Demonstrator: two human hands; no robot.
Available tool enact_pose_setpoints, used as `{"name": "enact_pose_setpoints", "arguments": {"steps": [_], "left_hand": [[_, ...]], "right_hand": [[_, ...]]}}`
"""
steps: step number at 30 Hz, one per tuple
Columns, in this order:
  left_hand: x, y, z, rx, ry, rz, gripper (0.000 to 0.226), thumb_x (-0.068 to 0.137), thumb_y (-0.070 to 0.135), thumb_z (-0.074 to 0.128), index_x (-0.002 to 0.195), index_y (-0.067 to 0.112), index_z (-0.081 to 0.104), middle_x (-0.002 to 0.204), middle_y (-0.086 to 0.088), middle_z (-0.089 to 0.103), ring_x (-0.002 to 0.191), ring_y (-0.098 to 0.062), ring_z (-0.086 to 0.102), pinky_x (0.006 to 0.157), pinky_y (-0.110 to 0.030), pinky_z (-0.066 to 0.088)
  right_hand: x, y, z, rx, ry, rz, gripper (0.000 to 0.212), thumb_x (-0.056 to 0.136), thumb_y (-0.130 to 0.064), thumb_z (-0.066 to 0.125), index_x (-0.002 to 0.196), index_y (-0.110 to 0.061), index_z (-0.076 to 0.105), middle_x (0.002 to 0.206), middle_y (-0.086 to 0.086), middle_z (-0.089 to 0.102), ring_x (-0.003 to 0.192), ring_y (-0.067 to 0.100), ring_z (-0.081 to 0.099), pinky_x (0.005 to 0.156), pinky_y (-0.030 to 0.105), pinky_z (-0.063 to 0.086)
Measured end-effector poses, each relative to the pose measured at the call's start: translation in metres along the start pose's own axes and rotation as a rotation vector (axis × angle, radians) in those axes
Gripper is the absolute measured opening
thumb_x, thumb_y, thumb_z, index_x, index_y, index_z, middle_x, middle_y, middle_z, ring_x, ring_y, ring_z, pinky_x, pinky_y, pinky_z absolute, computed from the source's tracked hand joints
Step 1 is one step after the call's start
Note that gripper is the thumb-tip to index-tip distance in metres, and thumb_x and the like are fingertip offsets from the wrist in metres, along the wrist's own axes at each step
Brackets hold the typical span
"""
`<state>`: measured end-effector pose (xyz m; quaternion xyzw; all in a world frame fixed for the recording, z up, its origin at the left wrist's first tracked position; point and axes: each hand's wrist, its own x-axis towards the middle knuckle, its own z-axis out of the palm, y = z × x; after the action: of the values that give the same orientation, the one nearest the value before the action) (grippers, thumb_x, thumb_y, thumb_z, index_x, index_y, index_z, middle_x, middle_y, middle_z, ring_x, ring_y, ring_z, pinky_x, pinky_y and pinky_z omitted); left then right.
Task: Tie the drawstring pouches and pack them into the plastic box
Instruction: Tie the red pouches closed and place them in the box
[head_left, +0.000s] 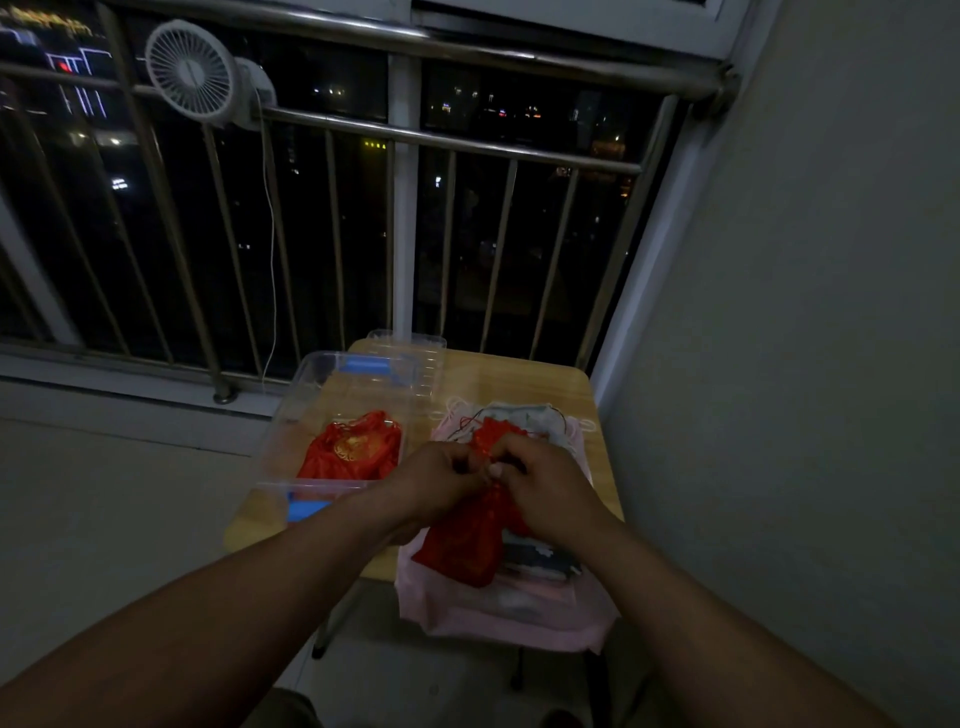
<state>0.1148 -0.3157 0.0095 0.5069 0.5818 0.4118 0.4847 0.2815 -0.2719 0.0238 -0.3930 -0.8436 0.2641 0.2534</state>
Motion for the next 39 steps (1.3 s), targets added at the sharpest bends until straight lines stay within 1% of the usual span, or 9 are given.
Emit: {"name": "enact_pose_setpoints", "arguments": {"steps": [5, 10, 13, 24, 27, 30, 32, 34, 39], "left_hand": [[-0.004, 0.002, -0.006, -0.050, -0.087, -0.003, 0.010, 0.097, 0.010, 0.069, 0.086, 0.009, 0.067, 0.077, -0.002, 0.068, 0.067, -0.007, 0.063, 0.060, -0.021, 0.050], [-0.005, 0.005, -0.005, -0.256, -0.120, -0.015, 0.010, 0.099, 0.009, 0.063, 0.091, 0.005, 0.064, 0.077, -0.004, 0.070, 0.071, -0.012, 0.067, 0.064, -0.024, 0.055], [-0.005, 0.000, -0.006, -0.382, -0.146, -0.052, 0.013, 0.103, 0.008, 0.057, 0.094, 0.005, 0.066, 0.084, -0.009, 0.070, 0.077, -0.017, 0.068, 0.070, -0.029, 0.056], [-0.013, 0.001, 0.002, -0.406, 0.029, -0.015, 0.014, 0.107, 0.013, 0.050, 0.109, 0.002, 0.058, 0.095, -0.021, 0.062, 0.082, -0.023, 0.062, 0.076, -0.034, 0.056], [-0.011, 0.001, 0.002, -0.351, 0.072, -0.033, 0.030, 0.107, 0.020, 0.052, 0.113, -0.009, 0.058, 0.104, -0.032, 0.067, 0.093, -0.031, 0.066, 0.094, -0.048, 0.057], [-0.010, 0.004, 0.006, -0.335, 0.146, -0.026, 0.032, 0.109, 0.018, 0.046, 0.101, -0.008, 0.064, 0.089, -0.020, 0.072, 0.084, -0.026, 0.069, 0.083, -0.041, 0.060], [-0.012, 0.010, 0.011, -0.349, 0.178, -0.011, 0.038, 0.110, 0.016, 0.042, 0.082, 0.002, 0.065, 0.072, -0.009, 0.069, 0.072, -0.020, 0.067, 0.071, -0.033, 0.058], [-0.014, 0.012, 0.016, -0.385, 0.180, -0.010, 0.046, 0.110, 0.014, 0.039, 0.071, 0.010, 0.062, 0.062, -0.002, 0.066, 0.062, -0.015, 0.064, 0.064, -0.029, 0.054], [-0.007, 0.007, 0.007, -0.404, 0.275, -0.037, 0.037, 0.108, 0.013, 0.040, 0.090, -0.008, 0.064, 0.084, -0.021, 0.066, 0.081, -0.030, 0.064, 0.084, -0.044, 0.057]], "right_hand": [[0.000, 0.000, -0.004, 0.116, -0.005, 0.055, 0.014, 0.099, -0.012, 0.062, 0.090, -0.021, 0.068, 0.079, -0.012, 0.064, 0.071, -0.008, 0.056, 0.065, 0.011, 0.038], [0.003, 0.000, -0.004, 0.237, 0.019, 0.108, 0.008, 0.101, -0.017, 0.061, 0.097, -0.018, 0.069, 0.089, -0.005, 0.071, 0.082, 0.007, 0.065, 0.075, 0.029, 0.052], [0.003, -0.004, -0.004, 0.252, 0.060, 0.118, 0.009, 0.101, -0.015, 0.061, 0.096, -0.018, 0.068, 0.083, -0.008, 0.067, 0.070, -0.004, 0.058, 0.065, 0.016, 0.045], [0.002, -0.011, 0.003, 0.307, 0.176, 0.178, 0.011, 0.104, -0.019, 0.058, 0.102, -0.021, 0.068, 0.089, -0.010, 0.069, 0.076, -0.009, 0.060, 0.064, 0.009, 0.041], [0.001, -0.013, 0.003, 0.292, 0.198, 0.181, 0.012, 0.105, -0.017, 0.056, 0.099, -0.019, 0.066, 0.087, -0.009, 0.066, 0.077, -0.007, 0.058, 0.068, 0.006, 0.038], [0.002, -0.013, 0.004, 0.286, 0.274, 0.238, 0.014, 0.106, -0.017, 0.053, 0.102, -0.013, 0.067, 0.093, -0.001, 0.067, 0.084, -0.013, 0.055, 0.071, -0.003, 0.031], [0.005, -0.013, 0.009, 0.328, 0.325, 0.295, 0.016, 0.107, -0.020, 0.052, 0.102, -0.016, 0.066, 0.092, -0.004, 0.065, 0.082, -0.013, 0.054, 0.072, 0.006, 0.036], [0.009, -0.011, 0.015, 0.401, 0.348, 0.362, 0.015, 0.106, -0.025, 0.052, 0.100, -0.023, 0.065, 0.095, -0.005, 0.066, 0.089, 0.007, 0.061, 0.077, 0.027, 0.044], [0.014, -0.008, 0.018, 0.433, 0.203, 0.416, 0.019, 0.104, -0.040, 0.053, 0.105, -0.030, 0.069, 0.109, -0.006, 0.072, 0.104, 0.016, 0.067, 0.099, 0.046, 0.053]]}}
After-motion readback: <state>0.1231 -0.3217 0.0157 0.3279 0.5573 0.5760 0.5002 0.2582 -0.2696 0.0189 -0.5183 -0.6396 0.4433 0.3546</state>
